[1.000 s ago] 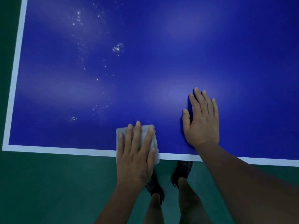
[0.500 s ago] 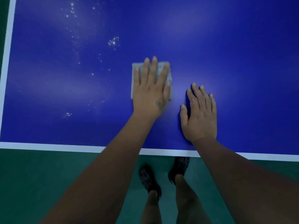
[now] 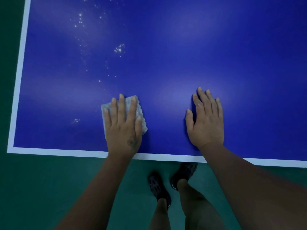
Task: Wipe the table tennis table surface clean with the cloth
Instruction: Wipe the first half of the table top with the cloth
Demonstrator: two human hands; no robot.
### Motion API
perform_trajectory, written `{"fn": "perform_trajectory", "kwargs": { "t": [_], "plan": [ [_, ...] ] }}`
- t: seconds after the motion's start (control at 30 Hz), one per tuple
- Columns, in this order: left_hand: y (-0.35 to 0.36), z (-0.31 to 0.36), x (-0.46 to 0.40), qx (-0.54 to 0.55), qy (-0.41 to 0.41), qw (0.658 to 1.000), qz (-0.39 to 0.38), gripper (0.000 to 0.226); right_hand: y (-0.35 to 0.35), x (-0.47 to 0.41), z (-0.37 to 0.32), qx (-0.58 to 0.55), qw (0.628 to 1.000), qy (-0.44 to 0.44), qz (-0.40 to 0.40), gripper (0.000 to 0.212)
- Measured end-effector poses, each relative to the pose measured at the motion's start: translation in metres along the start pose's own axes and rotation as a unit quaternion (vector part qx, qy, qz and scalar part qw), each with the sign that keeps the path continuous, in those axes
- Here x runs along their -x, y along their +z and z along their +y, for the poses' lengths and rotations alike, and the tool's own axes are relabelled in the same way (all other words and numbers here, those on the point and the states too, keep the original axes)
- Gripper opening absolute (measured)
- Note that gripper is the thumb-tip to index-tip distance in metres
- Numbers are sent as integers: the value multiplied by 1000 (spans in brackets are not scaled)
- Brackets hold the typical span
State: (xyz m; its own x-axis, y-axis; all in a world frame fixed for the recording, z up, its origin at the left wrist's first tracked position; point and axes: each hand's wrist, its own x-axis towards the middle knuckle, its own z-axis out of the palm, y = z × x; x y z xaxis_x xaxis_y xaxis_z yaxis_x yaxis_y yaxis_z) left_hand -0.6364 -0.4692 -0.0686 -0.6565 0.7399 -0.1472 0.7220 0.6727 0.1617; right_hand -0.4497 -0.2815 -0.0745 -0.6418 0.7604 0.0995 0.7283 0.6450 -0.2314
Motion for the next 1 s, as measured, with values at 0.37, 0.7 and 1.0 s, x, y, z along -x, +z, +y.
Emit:
{"fn": "perform_trajectory", "kwargs": {
  "t": [0.37, 0.7, 1.0],
  "plan": [
    [7, 56, 10, -31, 55, 998, -9, 60, -1, -2, 2, -2, 1000, 2, -11, 57],
    [4, 73, -12, -26, 5, 999, -21, 62, -7, -1, 2, -21, 999, 6, -28, 58],
    [-4, 62, -22, -27, 145, 988, -48, 61, -7, -26, -13, -54, 999, -1, -3, 51]
  ]
}}
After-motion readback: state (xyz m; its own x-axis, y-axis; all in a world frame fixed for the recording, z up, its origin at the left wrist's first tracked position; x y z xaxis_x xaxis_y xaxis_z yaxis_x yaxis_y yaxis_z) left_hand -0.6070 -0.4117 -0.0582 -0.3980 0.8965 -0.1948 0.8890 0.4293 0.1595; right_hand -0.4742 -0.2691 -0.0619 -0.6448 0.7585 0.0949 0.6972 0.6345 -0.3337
